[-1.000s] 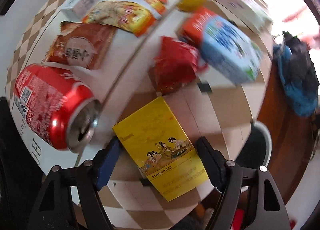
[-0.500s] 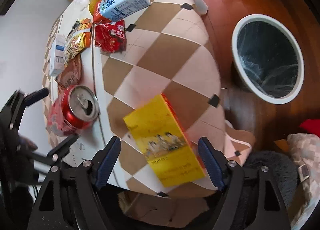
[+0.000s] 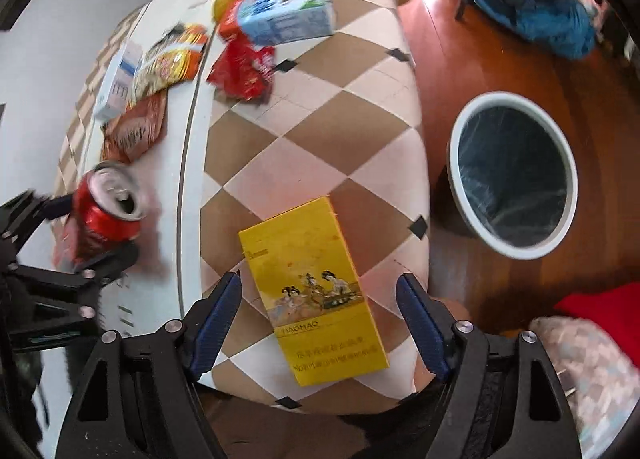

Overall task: Collect trash
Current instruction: 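Grasp the red Coke can with the left tool while the right tool grasps the yellow box, then carry the Coke can and yellow box over the white bin and release both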

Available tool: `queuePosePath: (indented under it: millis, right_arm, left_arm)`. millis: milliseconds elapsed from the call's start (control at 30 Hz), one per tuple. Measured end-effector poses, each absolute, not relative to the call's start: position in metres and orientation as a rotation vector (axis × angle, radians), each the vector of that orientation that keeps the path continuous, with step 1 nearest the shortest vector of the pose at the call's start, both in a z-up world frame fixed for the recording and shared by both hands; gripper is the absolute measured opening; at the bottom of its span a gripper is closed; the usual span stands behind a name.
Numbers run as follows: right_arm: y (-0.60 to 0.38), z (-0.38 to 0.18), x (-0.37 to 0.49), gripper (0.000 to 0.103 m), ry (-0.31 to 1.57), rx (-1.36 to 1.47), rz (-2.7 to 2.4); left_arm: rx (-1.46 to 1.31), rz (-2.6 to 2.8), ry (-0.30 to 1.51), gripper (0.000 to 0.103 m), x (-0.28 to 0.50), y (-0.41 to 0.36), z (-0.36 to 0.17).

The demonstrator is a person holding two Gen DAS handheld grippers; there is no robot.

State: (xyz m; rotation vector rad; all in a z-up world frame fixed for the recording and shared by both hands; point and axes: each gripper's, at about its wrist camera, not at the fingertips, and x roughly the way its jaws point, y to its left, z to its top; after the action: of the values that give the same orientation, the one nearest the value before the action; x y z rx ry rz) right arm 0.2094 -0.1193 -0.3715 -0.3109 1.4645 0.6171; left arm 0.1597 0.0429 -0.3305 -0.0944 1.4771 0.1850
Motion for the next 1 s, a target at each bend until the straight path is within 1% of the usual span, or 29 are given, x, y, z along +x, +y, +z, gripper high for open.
queuePosePath:
  millis: [67, 100, 167, 233, 300, 367, 400, 467, 533, 633, 733, 800, 967, 1000]
  right_arm:
    - [-0.109, -0.375, 0.201, 0.080, 1.455, -0.375, 0.596]
    - [-0.105, -0.377, 0.197, 0.077, 1.455, -0.396, 0.590]
    - [-0.101, -0.375, 0.189, 0.064, 1.424, -0.435, 0.554]
    - [-0.103, -0.371, 0.183, 0.064, 1.439, -0.382, 0.571]
    - [-0.098, -0.369, 0.179, 0.064, 1.469, -0.323, 0.600]
    - [-0.096, -0.368, 0.176, 0.064, 1.479, -0.308, 0.604]
    - [-0.095, -0.368, 0.174, 0.064, 1.489, -0.302, 0.603]
    - [-0.094, -0.368, 0.172, 0.065, 1.489, -0.313, 0.597]
    - [-0.091, -0.368, 0.170, 0.066, 1.481, -0.345, 0.592]
    - [-0.087, -0.372, 0.169, 0.066, 1.461, -0.391, 0.573]
    - [-0.082, -0.371, 0.162, 0.062, 1.442, -0.444, 0.526]
    - [-0.080, -0.370, 0.159, 0.062, 1.435, -0.451, 0.505]
    - [-0.083, -0.362, 0.156, 0.061, 1.432, -0.394, 0.497]
    - [-0.086, -0.357, 0.157, 0.061, 1.425, -0.365, 0.503]
  left_arm:
    - [-0.238, 0.261, 1.482, 0.087, 0.140, 0.058, -0.330]
    - [-0.288, 0.287, 1.470, 0.087, 0.133, 0.065, -0.329]
    - [-0.374, 0.341, 1.439, 0.087, 0.116, 0.082, -0.330]
    - [-0.422, 0.354, 1.431, 0.087, 0.103, 0.095, -0.336]
    - [-0.410, 0.383, 1.445, 0.088, 0.093, 0.105, -0.344]
    - [-0.413, 0.394, 1.442, 0.088, 0.081, 0.115, -0.349]
    - [-0.424, 0.395, 1.436, 0.087, 0.075, 0.106, -0.358]
    - [-0.437, 0.393, 1.403, 0.087, 0.062, 0.112, -0.355]
    - [-0.430, 0.401, 1.392, 0.085, 0.053, 0.117, -0.356]
    - [-0.417, 0.411, 1.364, 0.084, 0.038, 0.115, -0.349]
    - [-0.393, 0.435, 1.334, 0.084, 0.018, 0.103, -0.340]
    - [-0.382, 0.450, 1.309, 0.084, 0.022, 0.093, -0.332]
    - [-0.364, 0.476, 1.224, 0.084, -0.002, 0.084, -0.293]
    - [-0.365, 0.476, 1.210, 0.084, 0.010, 0.093, -0.283]
